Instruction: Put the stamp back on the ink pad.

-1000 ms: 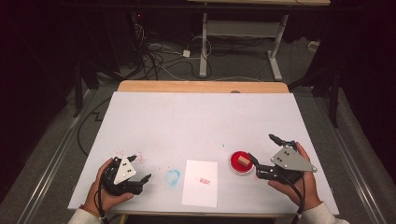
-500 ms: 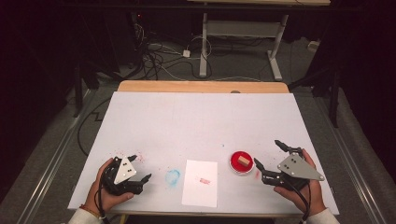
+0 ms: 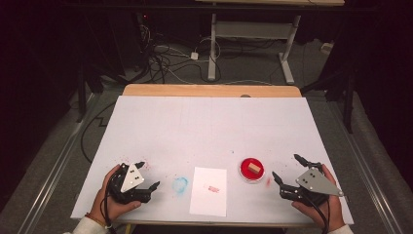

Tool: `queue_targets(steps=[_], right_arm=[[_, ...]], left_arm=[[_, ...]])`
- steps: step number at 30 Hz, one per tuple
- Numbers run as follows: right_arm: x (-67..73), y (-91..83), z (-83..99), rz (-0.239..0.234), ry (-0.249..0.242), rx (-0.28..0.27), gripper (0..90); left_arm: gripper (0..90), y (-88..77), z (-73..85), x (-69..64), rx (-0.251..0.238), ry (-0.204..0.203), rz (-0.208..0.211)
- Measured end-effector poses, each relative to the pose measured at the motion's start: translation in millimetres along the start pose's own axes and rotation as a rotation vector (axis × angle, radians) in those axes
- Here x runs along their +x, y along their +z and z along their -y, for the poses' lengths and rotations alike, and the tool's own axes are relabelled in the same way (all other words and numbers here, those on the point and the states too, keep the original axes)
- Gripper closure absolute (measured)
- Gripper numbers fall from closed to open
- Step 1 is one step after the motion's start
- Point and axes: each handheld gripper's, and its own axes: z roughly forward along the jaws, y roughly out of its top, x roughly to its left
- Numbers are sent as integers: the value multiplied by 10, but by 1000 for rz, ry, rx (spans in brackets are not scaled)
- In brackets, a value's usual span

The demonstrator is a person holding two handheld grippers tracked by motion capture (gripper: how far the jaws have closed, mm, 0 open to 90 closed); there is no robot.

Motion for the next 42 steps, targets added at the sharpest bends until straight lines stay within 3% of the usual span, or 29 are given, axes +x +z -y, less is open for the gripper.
queue_targets(steps=[10,15,18,25,42], right_arm=[[-29,11,225,8,64,37,178],[31,24,312,-12,48,61,164],[65,36,315,-15,30,68,160],[62,5,305,-17,47,48,160],[92,-25,271,-7,28,37,161]], left_arm=[[178,10,-37,-7,-16,9,1],[178,12,-70,-21,-28,18,-4],[178,14,-67,-30,-23,15,-2],[178,5,-53,-49,-17,27,-3],[178,23,-49,-46,-7,33,7]])
